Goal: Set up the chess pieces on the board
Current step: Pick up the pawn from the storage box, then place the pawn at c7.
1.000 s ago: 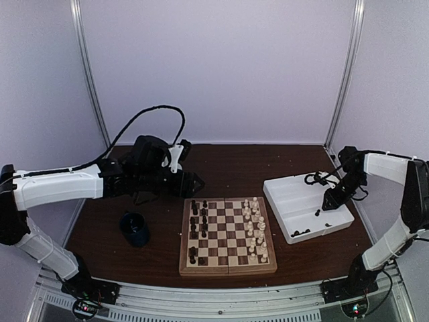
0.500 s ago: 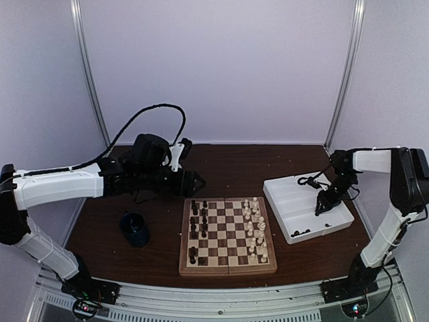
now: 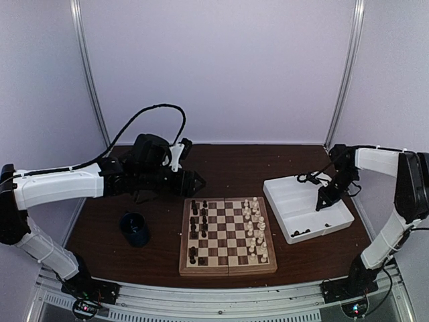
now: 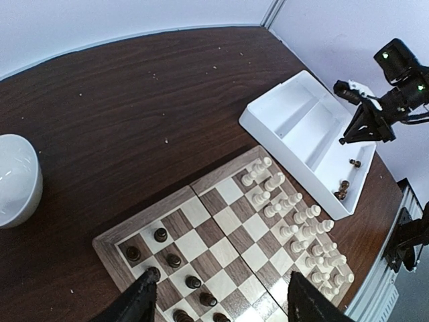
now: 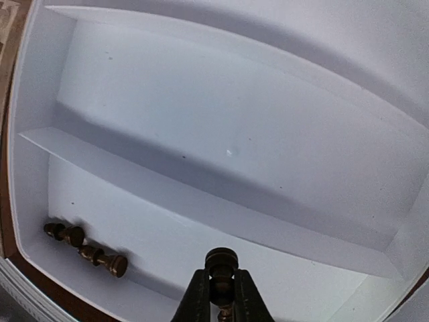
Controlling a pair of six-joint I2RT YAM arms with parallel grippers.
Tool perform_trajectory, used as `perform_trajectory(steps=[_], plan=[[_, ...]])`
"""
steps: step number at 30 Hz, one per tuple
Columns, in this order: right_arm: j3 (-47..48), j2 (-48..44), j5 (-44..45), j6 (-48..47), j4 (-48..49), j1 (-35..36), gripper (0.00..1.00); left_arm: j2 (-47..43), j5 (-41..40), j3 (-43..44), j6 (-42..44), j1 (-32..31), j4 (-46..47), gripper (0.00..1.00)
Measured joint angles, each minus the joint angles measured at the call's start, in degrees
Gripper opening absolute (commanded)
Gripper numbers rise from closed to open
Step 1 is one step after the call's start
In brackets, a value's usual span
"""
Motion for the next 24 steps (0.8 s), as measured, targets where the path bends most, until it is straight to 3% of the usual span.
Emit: perform_trajectory(steps=[5,10,17,24], plan=[[4.5,-8.2,-0.5,-0.3,-4.0,8.2,0.09,0.0,-0.5,0.0,0.0,0.0,0.0,0.67],[11.9,-9.9,-2.5,-0.3,-6.1,22.3,0.09,0.0,-2.7,0.0,0.0,0.0,-0.2,0.67],[22.8,-2.5,-5.3,-1.2,-8.7,40.5,0.09,-4.0,-7.5,-2.8,-1.2,0.3,-2.8,0.68],[34.6,10.1,-6.0,-1.9,-11.6,53.1,0.09,-10.9,-12.1,-6.3,-3.0,1.2,-4.9,0.69]])
